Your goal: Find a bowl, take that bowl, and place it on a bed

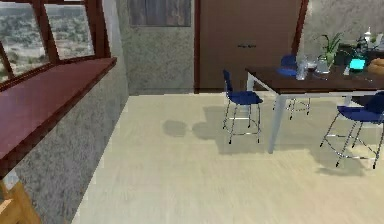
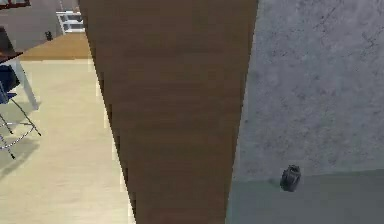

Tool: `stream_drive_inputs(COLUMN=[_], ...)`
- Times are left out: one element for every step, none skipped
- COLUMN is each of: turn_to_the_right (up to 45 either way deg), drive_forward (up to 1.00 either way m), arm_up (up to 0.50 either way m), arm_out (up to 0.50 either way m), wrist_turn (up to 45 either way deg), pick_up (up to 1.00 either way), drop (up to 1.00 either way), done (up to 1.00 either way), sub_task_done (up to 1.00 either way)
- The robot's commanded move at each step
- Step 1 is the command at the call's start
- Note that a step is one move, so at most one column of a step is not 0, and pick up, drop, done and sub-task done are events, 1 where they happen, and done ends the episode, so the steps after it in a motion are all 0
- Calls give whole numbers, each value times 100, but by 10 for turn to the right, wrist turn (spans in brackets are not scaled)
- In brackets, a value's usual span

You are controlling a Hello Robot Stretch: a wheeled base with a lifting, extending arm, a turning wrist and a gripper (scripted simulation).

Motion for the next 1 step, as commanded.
stream_drive_inputs(turn_to_the_right=[0], drive_forward=[100], arm_up=[0], arm_out=[0], wrist_turn=[0], pick_up=[0], drop=[0], done=[0], sub_task_done=[0])
